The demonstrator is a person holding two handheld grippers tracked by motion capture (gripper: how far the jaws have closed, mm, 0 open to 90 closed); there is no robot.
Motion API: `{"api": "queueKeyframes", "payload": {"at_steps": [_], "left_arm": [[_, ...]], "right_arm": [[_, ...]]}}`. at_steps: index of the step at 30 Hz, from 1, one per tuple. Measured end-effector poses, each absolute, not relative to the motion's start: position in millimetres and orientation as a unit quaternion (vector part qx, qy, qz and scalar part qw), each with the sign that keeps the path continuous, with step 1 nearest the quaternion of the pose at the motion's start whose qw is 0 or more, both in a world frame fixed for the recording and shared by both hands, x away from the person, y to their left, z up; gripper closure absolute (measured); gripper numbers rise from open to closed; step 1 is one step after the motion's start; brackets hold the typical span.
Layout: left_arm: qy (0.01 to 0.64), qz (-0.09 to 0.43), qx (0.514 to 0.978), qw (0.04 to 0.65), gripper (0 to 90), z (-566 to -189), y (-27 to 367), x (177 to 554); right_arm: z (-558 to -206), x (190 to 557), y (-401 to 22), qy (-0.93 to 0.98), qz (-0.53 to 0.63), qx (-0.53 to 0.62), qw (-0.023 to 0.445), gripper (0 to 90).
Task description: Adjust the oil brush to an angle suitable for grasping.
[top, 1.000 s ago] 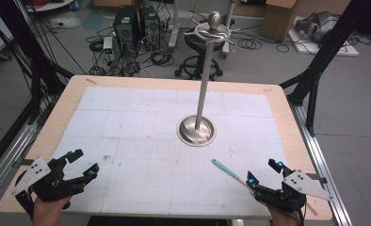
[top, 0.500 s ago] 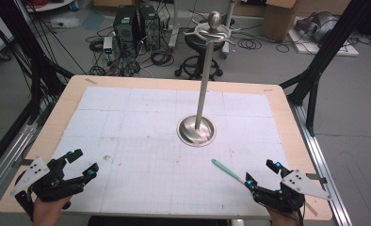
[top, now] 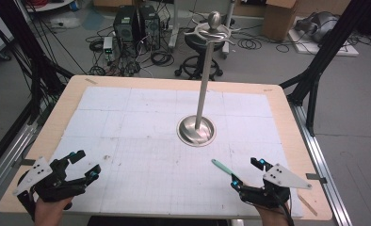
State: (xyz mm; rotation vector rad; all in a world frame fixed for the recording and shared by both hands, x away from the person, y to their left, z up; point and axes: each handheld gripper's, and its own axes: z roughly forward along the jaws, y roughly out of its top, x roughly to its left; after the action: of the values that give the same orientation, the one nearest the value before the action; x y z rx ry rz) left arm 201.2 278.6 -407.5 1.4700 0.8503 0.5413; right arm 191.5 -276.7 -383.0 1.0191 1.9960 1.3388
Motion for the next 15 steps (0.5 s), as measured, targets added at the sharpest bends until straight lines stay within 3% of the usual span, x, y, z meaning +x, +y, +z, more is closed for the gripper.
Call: {"api": "queueKeyframes", "payload": {"at_steps": [15], "left_arm": [[0.370, 0.231, 0.647, 0.625, 19.0, -410.0, 277.5, 202.5]], "right_arm": [[-388.7, 195.1, -292.3, 0.731, 0.480, 0.403, 0.270, 16.3]]}}
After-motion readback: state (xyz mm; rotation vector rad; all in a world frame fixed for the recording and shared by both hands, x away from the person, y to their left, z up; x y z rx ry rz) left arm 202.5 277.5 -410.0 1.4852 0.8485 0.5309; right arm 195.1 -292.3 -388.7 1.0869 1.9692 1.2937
